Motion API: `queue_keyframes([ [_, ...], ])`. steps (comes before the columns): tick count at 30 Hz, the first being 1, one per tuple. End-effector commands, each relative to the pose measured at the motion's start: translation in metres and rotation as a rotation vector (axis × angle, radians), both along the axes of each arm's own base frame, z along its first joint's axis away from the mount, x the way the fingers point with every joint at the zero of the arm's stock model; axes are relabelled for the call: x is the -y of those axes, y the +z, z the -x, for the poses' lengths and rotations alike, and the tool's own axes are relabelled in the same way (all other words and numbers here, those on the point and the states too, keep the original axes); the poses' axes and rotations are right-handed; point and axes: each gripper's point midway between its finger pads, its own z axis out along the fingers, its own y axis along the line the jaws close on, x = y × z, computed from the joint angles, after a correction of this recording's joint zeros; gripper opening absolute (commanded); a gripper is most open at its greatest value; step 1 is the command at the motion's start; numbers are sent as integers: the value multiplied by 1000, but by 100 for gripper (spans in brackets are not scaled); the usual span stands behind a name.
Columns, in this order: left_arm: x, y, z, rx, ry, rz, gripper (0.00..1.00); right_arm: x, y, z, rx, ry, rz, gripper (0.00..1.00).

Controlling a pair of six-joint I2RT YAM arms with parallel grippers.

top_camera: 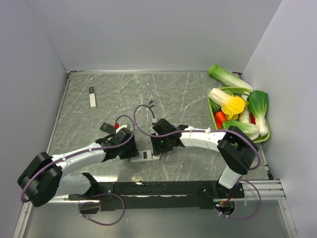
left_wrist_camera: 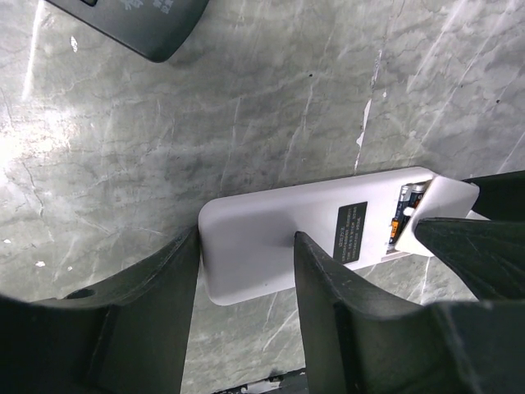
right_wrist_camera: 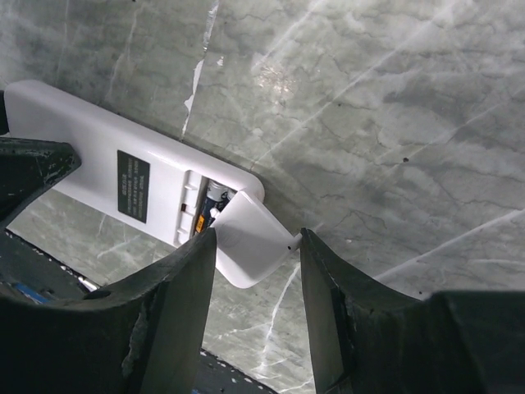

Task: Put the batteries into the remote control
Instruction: Load the battery cover into the remote control.

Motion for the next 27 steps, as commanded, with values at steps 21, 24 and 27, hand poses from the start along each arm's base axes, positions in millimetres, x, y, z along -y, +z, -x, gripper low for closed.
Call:
queue_keyframes([
  [21,1,-9,5,-3,-8,-8,49,-22,-1,-2,130,237,-78,49],
  [24,0,-9,5,-3,-3,-12,50,-16,-3,-5,129,189,-62,49],
  [27,0,-8,5,0,3,-6,50,-14,0,-7,135,150,-65,49],
])
